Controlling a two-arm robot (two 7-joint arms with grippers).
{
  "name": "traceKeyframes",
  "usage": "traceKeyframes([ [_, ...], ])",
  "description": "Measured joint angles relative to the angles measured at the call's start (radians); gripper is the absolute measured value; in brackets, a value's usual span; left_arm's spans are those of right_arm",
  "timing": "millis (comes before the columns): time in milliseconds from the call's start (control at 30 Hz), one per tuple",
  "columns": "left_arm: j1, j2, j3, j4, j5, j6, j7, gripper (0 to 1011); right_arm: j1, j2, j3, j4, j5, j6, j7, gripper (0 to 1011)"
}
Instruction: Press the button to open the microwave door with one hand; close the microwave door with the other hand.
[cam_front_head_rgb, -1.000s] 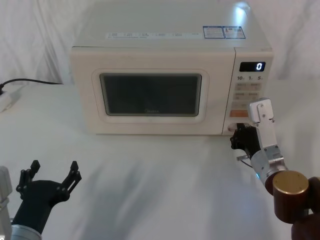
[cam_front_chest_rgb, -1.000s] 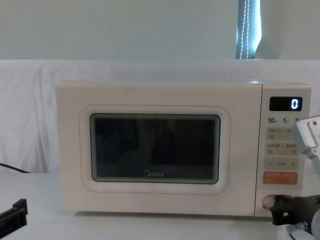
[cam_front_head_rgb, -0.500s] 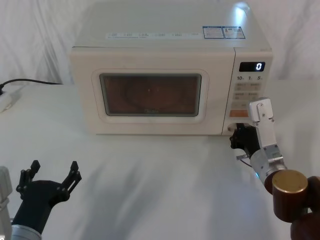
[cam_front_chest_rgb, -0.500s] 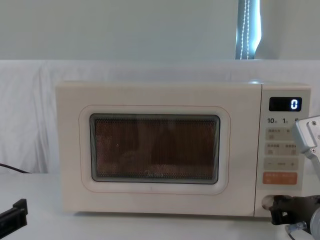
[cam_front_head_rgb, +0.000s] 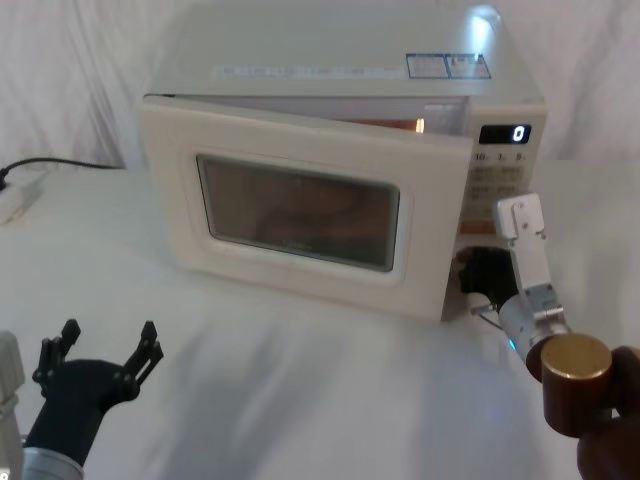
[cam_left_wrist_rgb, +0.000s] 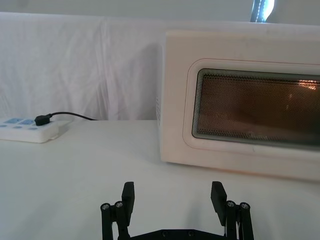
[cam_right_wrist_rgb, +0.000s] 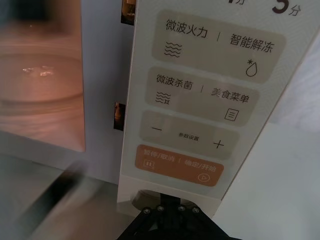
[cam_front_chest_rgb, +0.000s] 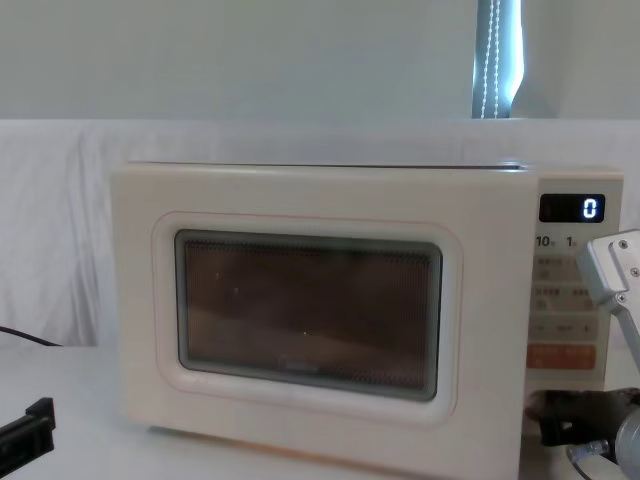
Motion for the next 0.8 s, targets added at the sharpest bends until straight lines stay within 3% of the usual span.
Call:
traceKeyframes([
  [433,0.000,0.000,0.000,0.000,0.000,0.000,0.000,1001,0.005,0.000,0.006,0.008,0.007,0.000,0.005,0],
  [800,0.000,0.000,0.000,0.000,0.000,0.000,0.000,1001,-0.032,0.014,0.016,-0.064,0.043,0.039,0.049,0],
])
